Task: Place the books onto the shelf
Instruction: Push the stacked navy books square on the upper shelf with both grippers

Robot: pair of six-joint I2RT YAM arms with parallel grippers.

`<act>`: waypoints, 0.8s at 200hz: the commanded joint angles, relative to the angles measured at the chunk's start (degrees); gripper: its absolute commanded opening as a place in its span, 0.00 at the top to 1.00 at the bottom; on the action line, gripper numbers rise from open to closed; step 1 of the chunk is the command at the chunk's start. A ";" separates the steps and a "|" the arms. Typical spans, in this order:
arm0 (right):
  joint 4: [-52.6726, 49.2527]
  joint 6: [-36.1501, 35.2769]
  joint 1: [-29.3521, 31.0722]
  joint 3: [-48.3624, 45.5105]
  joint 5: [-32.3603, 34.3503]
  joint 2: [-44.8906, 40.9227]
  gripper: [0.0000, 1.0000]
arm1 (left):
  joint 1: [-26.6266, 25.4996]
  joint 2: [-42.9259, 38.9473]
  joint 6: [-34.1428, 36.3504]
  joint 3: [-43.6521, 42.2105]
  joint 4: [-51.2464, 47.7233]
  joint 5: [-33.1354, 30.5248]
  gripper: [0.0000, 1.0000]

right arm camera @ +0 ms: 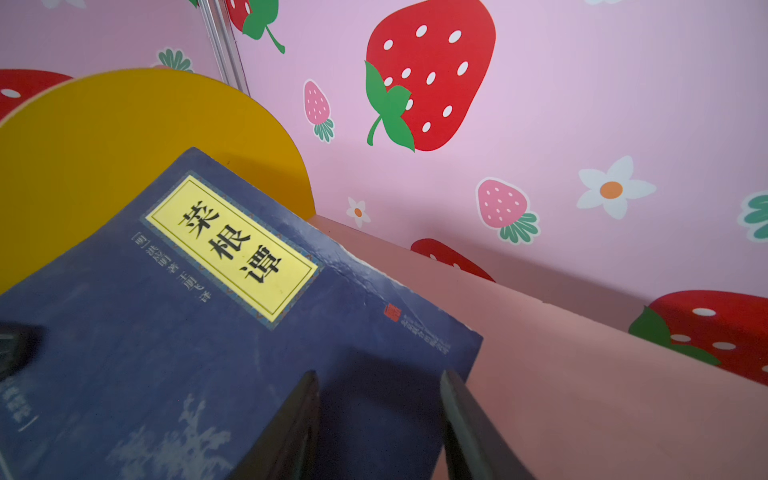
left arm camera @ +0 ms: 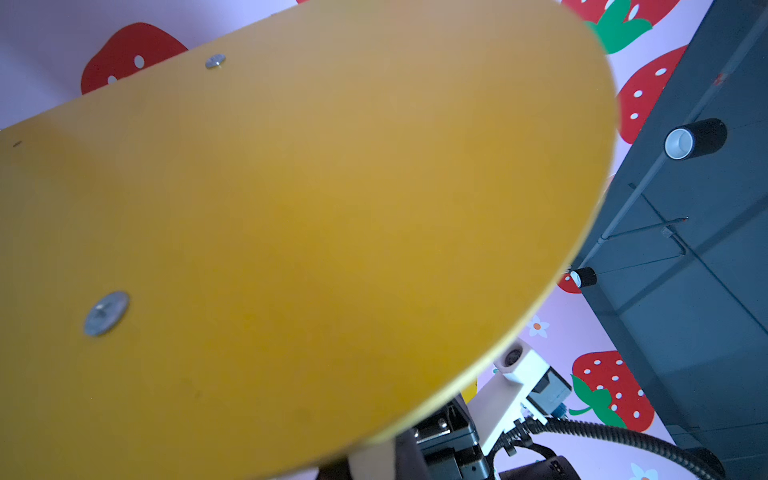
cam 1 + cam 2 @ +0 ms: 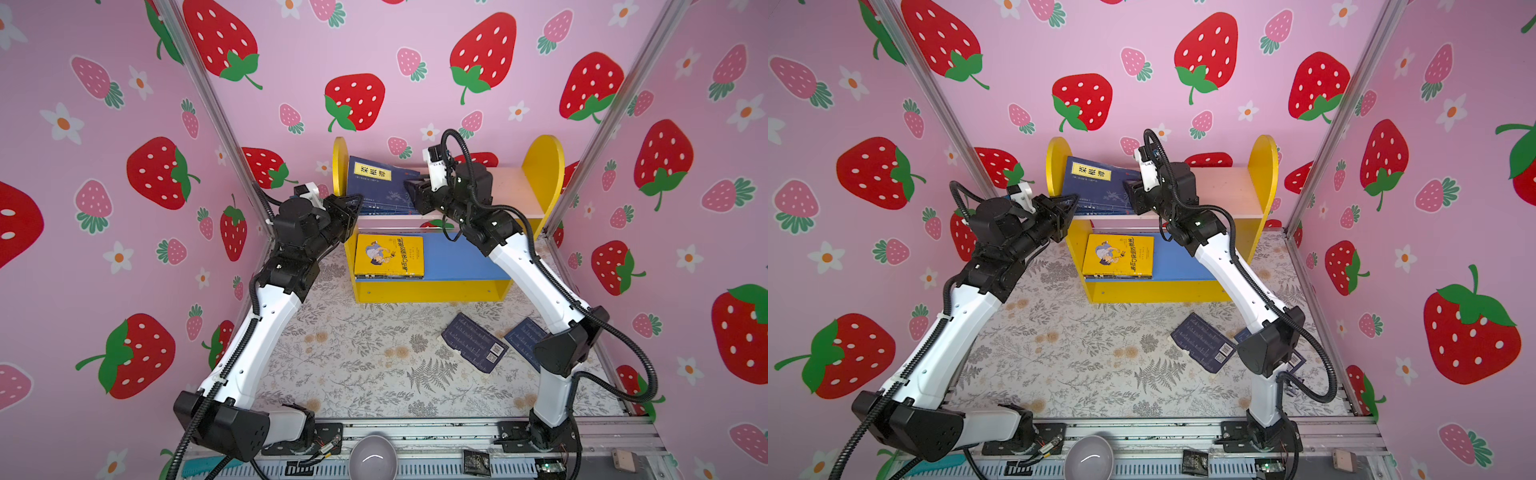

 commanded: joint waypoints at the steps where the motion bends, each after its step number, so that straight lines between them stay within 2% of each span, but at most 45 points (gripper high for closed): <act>1: -9.04 -4.83 1.22 1.03 2.47 3.24 0.54 | 0.23 -2.31 2.06 -0.85 0.65 -2.41 0.78; 28: -9.51 -5.06 1.69 -0.77 2.99 3.91 0.56 | 0.22 -3.97 3.72 -1.52 -1.04 -4.57 0.49; 71: -9.71 -4.49 1.70 -2.71 3.59 3.55 0.56 | 2.05 -6.01 7.75 0.22 -6.27 -6.47 0.23; 103: -9.14 -3.75 1.73 -3.25 3.21 2.98 0.56 | 6.56 -5.85 14.44 4.66 -13.77 -5.90 0.19; 131: -8.23 -3.28 1.72 -3.26 1.90 2.38 0.51 | 7.33 -6.41 27.74 7.66 -19.30 -6.49 0.19; 150: -6.34 -3.16 1.78 -2.92 1.48 1.72 0.49 | 7.34 -7.48 36.57 6.83 -18.60 -2.05 0.20; 160: -5.10 -3.25 1.79 -2.44 0.91 1.17 0.43 | 7.29 -8.11 41.02 6.03 -18.05 1.10 0.20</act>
